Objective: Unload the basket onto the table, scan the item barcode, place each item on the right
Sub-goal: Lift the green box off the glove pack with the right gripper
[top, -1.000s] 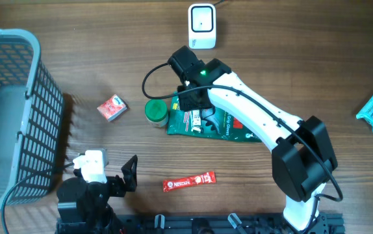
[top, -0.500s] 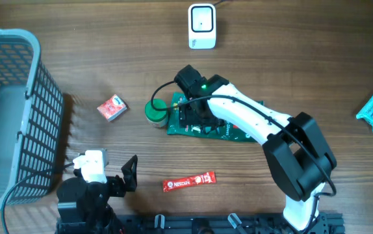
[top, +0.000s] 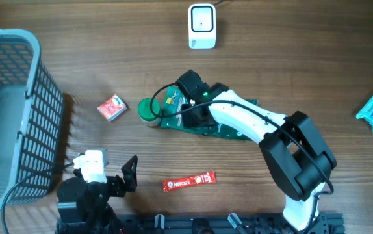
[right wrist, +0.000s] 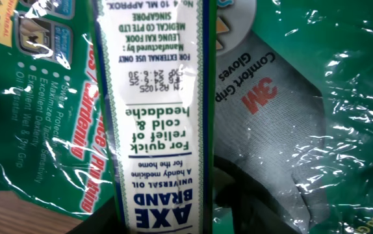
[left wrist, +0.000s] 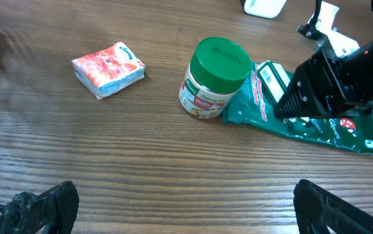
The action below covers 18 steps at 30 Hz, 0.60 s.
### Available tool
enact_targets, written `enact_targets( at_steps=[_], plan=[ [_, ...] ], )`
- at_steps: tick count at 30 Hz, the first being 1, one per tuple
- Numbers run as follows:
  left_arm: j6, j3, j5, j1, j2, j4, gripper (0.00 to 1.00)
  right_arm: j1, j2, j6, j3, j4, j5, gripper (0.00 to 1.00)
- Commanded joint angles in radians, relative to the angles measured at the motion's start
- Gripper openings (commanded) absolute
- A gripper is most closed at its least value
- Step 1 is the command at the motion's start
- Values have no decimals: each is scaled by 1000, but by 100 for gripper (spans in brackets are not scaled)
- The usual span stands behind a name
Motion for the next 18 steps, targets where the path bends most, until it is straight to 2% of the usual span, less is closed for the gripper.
enact_targets(
  at_steps=[1, 8, 12, 18],
  plan=[
    [5, -3, 8, 5, -7, 5, 100, -2, 13, -34, 25, -39, -10, 31],
    [5, -3, 8, 5, -7, 5, 100, -8, 10, -75, 63, -61, -10, 9],
    [5, -3, 8, 5, -7, 5, 100, -43, -47, -132, 63, -102, -40, 6],
    [5, -3, 8, 5, -7, 5, 100, -208, -297, -510, 63, -222, -518, 6]
  ],
)
